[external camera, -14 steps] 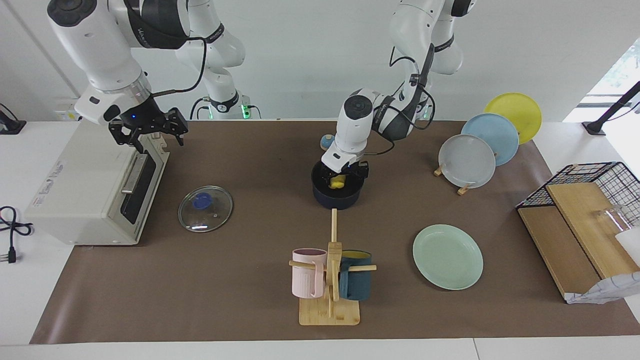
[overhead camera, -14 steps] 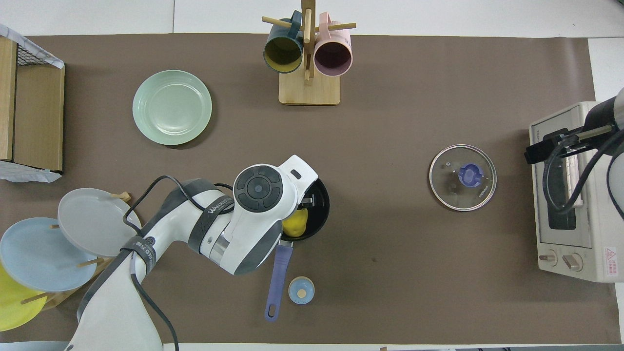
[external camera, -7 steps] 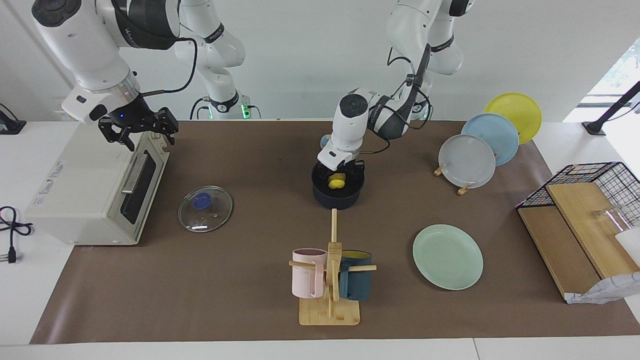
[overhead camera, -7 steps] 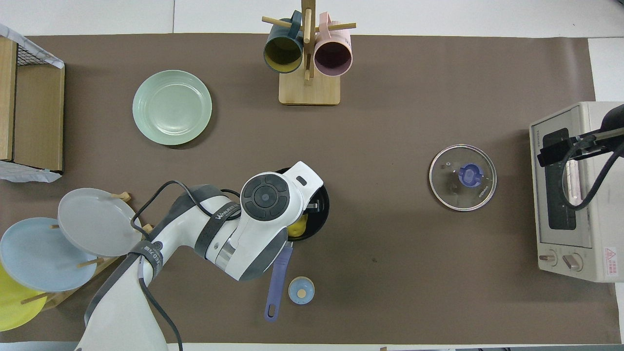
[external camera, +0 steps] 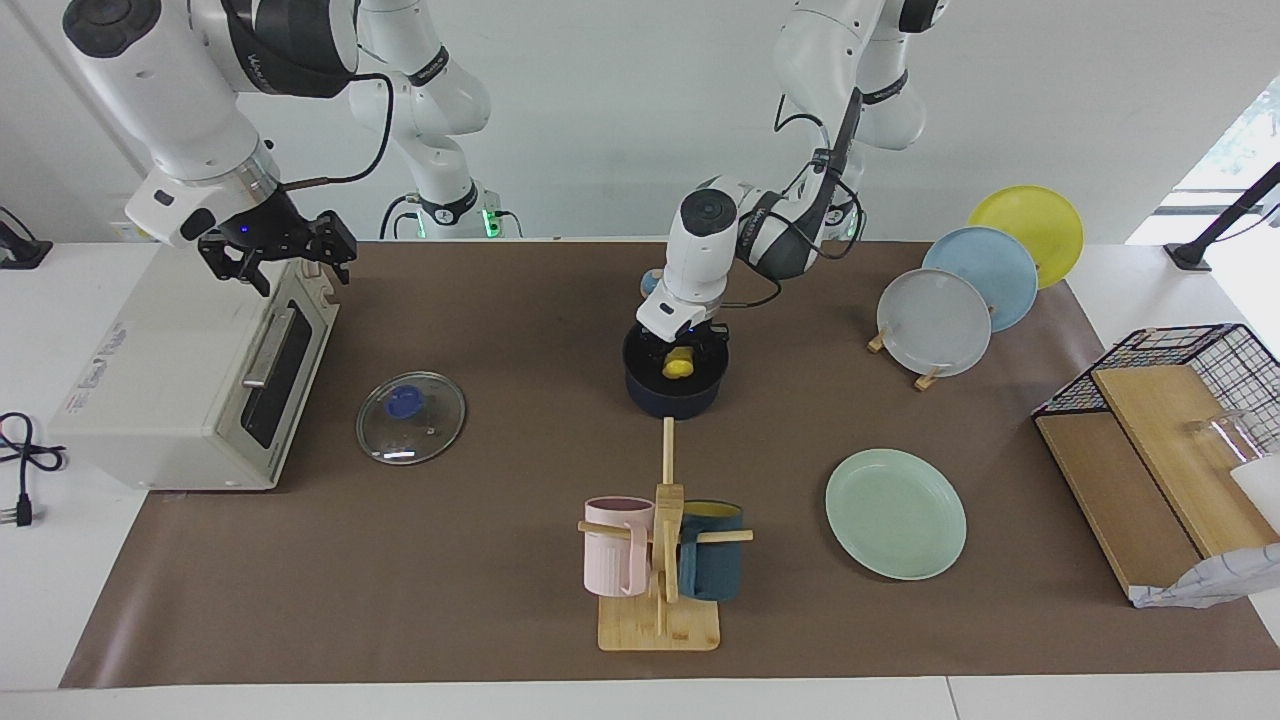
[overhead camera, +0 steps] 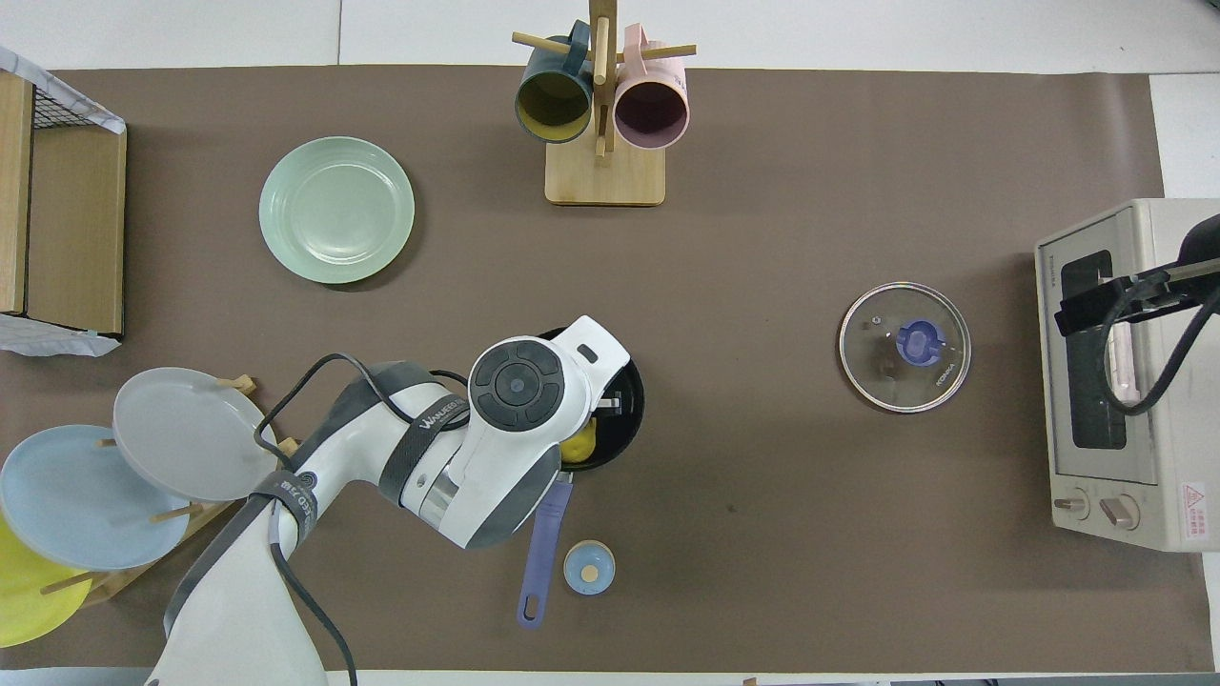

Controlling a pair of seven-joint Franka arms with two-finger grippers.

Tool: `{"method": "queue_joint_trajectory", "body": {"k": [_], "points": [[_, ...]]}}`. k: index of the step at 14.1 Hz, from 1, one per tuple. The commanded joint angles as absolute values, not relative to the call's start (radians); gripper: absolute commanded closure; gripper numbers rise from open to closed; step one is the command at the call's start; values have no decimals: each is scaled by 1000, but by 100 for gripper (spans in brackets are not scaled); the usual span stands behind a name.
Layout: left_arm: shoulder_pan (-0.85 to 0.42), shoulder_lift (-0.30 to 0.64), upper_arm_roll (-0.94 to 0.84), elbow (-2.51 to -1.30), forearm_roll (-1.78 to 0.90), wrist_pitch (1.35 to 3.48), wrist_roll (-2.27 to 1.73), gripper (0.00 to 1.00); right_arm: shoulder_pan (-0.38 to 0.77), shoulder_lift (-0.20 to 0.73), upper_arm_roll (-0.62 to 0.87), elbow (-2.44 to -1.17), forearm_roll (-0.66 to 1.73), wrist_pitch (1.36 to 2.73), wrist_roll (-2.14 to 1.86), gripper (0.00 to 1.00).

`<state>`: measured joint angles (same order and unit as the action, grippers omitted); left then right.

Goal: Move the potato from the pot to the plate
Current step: 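Close the left gripper on the yellow potato inside the pot, then lift the potato out and carry it to the pale green plate with the left gripper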

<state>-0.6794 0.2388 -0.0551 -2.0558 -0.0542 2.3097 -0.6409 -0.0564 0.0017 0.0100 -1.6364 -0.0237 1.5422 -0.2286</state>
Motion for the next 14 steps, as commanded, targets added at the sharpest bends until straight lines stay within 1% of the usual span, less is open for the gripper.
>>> {"method": "queue_joint_trajectory", "body": {"k": [1,3,6,10,12,14], "points": [[-698,230,-40,-2068,-71,2316,-679,100,-60,0,8,-1643,-28,1568,-216,0],[-690,215,-40,-2043,-72,2266,-680,100,-60,3,8,-1632,-18,1559,-216,0],[-675,192,-28,-1945,-87,2136,-673,100,-60,5,8,-1632,-28,1565,-216,0],[-563,195,-31,-1780,-89,1964,-658,100,-58,9,9,-1623,-21,1557,-215,0],[-481,216,-29,-1660,-95,1867,-597,100,-51,8,2,-1623,-15,1552,-215,0],[-389,276,-29,-1554,-95,1777,-499,100,-45,8,-11,-1623,-18,1557,-213,0]]}}
